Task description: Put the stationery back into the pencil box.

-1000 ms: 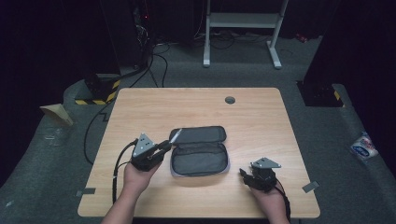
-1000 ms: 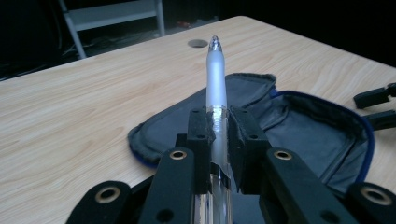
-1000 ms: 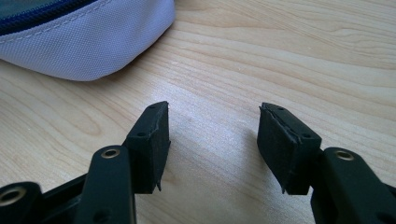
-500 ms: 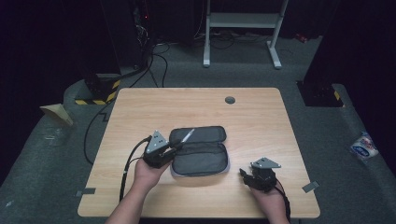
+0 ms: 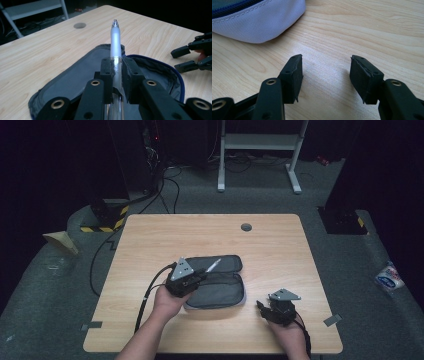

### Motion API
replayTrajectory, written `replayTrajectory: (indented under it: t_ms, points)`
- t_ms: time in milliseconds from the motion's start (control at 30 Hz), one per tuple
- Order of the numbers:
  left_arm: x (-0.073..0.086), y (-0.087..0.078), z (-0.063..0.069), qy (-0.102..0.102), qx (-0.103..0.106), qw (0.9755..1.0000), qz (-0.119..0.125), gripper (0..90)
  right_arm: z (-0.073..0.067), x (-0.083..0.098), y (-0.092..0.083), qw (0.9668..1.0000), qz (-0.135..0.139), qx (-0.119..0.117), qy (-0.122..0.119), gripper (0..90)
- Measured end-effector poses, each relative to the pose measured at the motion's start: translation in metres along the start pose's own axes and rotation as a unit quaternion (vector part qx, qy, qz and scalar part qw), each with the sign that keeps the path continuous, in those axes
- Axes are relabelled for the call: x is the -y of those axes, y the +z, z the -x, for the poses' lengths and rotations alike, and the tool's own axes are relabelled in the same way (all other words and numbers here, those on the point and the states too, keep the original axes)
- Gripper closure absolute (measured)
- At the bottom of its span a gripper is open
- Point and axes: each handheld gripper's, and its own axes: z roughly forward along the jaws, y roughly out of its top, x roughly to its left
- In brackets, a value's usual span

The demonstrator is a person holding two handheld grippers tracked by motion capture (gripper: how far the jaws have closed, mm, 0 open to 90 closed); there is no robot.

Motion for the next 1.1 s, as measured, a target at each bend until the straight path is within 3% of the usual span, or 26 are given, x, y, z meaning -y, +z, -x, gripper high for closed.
replayTrajectory:
  t_ms: [167, 533, 800, 1100]
  points:
    - [-0.005, 0.004, 0.002, 0.002, 0.008, 1.0000, -0.003, 79.1, 0.000, 0.000, 0.000, 1.0000, 0.000, 0.000, 0.000, 43.6]
    - [-0.013, 0.022, 0.012, 0.031, 0.030, 0.9987, -0.027, 79.1, 0.000, 0.000, 0.000, 1.0000, 0.000, 0.000, 0.000, 43.6]
    - [-0.005, 0.037, 0.018, 0.058, 0.044, 0.9955, -0.061, 79.1, 0.000, 0.000, 0.000, 1.0000, 0.000, 0.000, 0.000, 43.6]
    - [0.005, 0.045, 0.018, 0.070, 0.055, 0.9905, -0.105, 79.0, 0.000, 0.000, 0.000, 1.0000, 0.000, 0.000, 0.000, 43.6]
